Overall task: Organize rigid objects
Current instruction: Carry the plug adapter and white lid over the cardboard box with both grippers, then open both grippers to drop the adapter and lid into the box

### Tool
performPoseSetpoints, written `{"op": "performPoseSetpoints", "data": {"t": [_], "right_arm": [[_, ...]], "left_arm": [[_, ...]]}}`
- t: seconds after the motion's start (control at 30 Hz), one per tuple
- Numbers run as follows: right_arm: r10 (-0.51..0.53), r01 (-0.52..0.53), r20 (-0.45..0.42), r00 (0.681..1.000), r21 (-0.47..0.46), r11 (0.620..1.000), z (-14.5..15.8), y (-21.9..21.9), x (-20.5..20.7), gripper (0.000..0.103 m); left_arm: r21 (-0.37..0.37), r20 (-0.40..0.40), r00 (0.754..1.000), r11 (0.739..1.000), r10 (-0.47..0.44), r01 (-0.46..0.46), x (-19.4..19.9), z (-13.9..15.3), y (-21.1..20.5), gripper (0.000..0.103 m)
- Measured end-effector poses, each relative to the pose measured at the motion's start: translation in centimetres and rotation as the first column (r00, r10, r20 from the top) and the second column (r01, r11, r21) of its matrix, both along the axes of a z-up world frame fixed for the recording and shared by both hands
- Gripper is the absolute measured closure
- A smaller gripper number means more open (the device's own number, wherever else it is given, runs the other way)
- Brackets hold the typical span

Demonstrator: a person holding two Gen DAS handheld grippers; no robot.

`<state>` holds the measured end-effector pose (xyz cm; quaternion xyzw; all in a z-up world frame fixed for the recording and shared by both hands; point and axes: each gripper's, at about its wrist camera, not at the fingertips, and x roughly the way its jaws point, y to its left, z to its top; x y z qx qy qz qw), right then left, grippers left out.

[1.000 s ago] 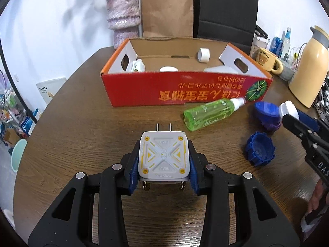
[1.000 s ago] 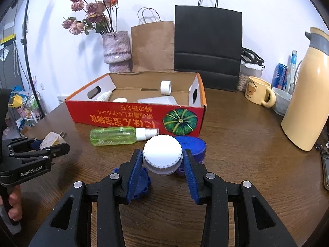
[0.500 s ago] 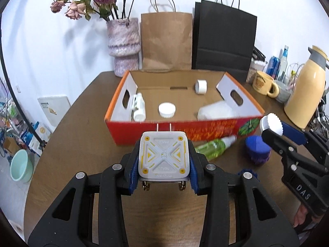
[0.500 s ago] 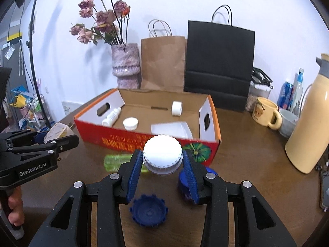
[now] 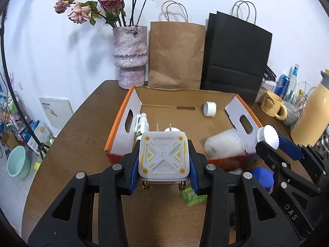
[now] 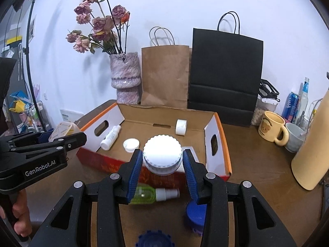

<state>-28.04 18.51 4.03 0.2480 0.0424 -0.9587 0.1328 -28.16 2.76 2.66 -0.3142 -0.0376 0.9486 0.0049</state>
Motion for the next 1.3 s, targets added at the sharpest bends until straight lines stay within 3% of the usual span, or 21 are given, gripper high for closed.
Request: {"op": "performPoseSetpoints", "data": {"t": [0.5,1.3], "right_arm": [[-0.004,0.005,0.019,1.000,-0.030,1.000,-0.3,0.0,-5.1,0.058],[0.021,-0.025,0.104,0.994,0.043,0.999,-2.7,-0.6,-11.5,0.058]], "left_arm": [[0.000,0.000,0.999,0.999,0.034,-0.034,-4.7,-0.2,0.0,0.068],[-0.064,0.047,0.998,0.997,0.051,-0.048,-10.0,-2.6,0.4,0.068]]}}
